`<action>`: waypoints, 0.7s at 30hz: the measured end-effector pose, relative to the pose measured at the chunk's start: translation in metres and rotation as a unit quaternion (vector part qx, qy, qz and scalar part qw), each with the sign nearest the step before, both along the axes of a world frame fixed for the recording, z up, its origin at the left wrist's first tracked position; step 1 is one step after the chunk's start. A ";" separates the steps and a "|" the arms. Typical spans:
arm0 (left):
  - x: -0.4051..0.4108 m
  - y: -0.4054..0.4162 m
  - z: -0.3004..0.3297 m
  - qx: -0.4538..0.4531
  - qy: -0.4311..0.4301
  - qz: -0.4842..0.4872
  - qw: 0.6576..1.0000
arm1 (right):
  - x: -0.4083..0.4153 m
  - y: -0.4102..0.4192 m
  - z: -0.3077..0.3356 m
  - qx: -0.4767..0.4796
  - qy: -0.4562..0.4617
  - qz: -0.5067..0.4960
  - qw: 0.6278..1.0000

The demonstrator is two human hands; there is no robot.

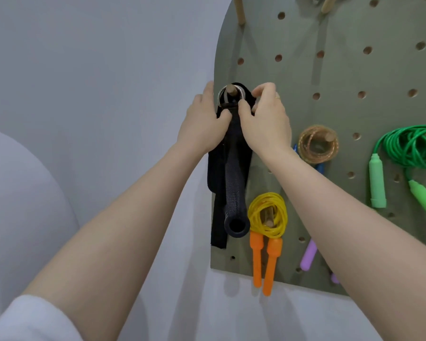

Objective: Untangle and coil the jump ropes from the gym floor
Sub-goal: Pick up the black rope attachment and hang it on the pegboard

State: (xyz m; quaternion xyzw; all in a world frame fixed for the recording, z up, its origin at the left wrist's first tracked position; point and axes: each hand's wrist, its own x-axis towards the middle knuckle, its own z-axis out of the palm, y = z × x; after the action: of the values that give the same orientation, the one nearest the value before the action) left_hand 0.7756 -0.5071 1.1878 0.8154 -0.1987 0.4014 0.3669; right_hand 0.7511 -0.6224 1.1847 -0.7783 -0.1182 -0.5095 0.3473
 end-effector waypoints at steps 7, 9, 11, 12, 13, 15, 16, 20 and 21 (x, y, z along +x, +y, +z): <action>-0.036 0.037 -0.067 0.009 0.062 0.039 0.997 | -0.029 0.030 -0.054 -0.168 0.125 0.097 0.973; -0.047 0.056 -0.094 0.004 0.093 0.079 0.993 | -0.034 0.041 -0.071 -0.189 0.165 0.134 0.959; -0.061 0.074 -0.120 -0.035 0.115 0.106 0.987 | -0.039 0.055 -0.086 -0.200 0.191 0.195 0.941; -0.071 0.080 -0.132 -0.052 0.127 0.122 0.983 | -0.042 0.064 -0.093 -0.204 0.192 0.223 0.934; -0.082 0.085 -0.144 -0.066 0.138 0.142 0.978 | -0.046 0.072 -0.100 -0.206 0.189 0.252 0.927; -0.108 0.088 -0.166 -0.097 0.153 0.174 0.968 | -0.055 0.088 -0.117 -0.199 0.180 0.315 0.911; -0.123 0.087 -0.179 -0.113 0.160 0.189 0.962 | -0.058 0.095 -0.129 -0.197 0.179 0.346 0.900; -0.182 0.082 -0.252 -0.114 0.263 0.290 0.913 | -0.071 0.125 -0.211 -0.241 0.222 0.466 0.822; -0.198 0.082 -0.275 -0.111 0.297 0.327 0.890 | -0.076 0.132 -0.236 -0.257 0.245 0.497 0.792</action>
State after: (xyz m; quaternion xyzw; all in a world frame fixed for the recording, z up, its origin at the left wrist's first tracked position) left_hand 0.5778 -0.4255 0.9126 0.8694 0.2428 0.2571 0.3451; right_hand 0.6748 -0.4900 0.9484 -0.7719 -0.5259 -0.0097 0.3572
